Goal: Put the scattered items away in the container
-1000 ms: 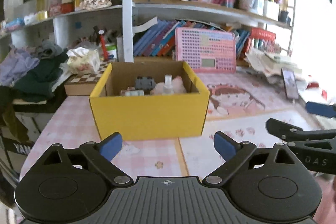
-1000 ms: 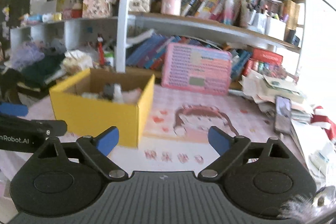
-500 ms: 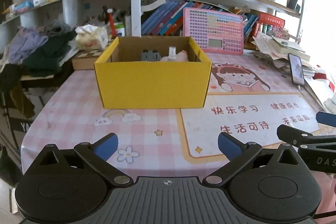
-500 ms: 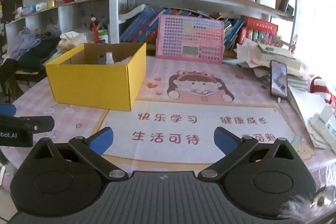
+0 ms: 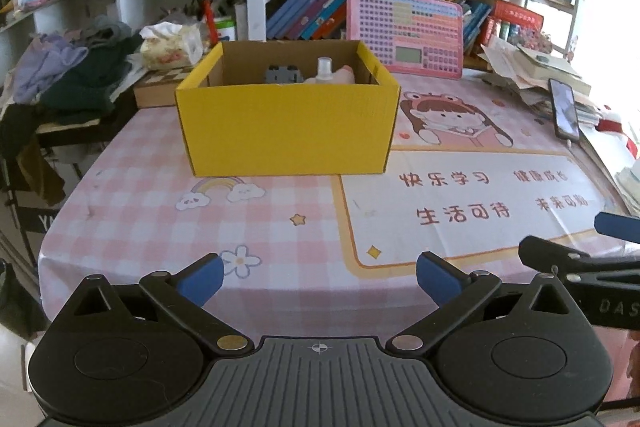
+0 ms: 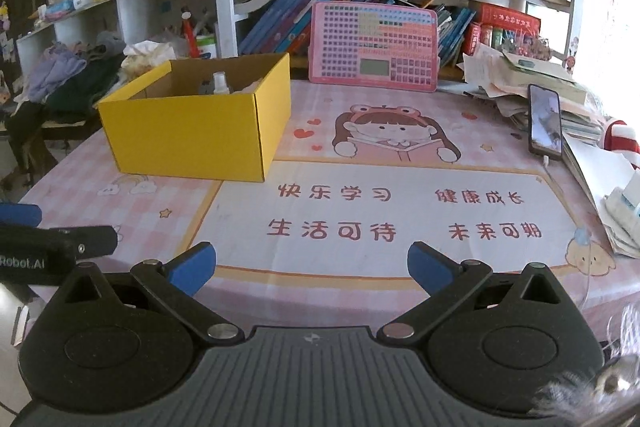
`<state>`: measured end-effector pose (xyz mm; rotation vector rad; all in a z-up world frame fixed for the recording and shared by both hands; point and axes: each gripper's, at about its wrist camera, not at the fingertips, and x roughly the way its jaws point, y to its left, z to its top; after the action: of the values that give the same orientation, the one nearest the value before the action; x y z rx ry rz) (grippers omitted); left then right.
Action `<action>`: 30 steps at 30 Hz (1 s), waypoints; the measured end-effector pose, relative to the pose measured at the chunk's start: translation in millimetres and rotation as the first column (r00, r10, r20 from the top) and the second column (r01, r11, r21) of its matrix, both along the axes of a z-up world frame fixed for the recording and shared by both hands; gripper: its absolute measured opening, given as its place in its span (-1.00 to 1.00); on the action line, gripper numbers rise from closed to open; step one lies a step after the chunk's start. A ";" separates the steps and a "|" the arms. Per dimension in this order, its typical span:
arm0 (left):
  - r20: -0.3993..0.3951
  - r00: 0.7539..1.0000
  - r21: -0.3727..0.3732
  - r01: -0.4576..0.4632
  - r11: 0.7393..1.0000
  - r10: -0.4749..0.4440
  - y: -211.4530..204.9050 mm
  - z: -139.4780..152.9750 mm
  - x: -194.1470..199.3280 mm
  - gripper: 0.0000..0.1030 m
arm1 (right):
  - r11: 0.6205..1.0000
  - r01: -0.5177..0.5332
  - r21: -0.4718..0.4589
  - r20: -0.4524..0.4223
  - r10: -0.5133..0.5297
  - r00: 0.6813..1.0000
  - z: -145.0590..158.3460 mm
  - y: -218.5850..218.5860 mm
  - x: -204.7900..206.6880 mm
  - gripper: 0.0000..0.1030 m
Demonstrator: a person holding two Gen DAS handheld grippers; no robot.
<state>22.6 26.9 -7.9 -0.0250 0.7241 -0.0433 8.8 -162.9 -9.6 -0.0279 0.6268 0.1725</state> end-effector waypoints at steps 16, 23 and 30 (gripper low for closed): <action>-0.001 0.999 -0.013 0.039 0.999 -0.039 -0.4 1.2 -3.8 1.00 | 1.000 0.014 -0.011 0.007 -0.014 1.000 1.7 1.7 -4.6 1.00; 0.014 0.999 -0.004 0.045 0.999 -0.045 -0.8 3.8 -7.9 1.00 | 1.000 0.011 -0.012 0.013 -0.010 1.000 2.5 2.3 -7.3 1.00; 0.009 0.999 0.001 0.047 0.999 -0.047 -2.1 3.7 -10.3 1.00 | 1.000 0.001 -0.015 0.013 -0.001 1.000 3.1 4.4 -11.8 1.00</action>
<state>12.3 24.8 -4.2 -0.0068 0.7158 -0.0879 -3.0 -158.6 -6.5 -0.0430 0.6155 0.1669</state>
